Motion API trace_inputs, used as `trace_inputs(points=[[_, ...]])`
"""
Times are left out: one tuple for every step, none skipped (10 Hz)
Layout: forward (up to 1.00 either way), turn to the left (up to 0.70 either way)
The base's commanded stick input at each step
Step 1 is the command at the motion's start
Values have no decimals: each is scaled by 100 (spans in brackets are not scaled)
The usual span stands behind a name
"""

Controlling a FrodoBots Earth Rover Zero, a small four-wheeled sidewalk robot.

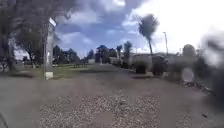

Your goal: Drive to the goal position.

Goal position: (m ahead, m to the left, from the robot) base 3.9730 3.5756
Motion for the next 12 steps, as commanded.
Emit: trace_inputs(points=[[70,0],[70,0],[70,0],[70,0],[70,0],[70,0],[70,0],[70,0],[70,0],[70,0],[70,0],[70,0]])
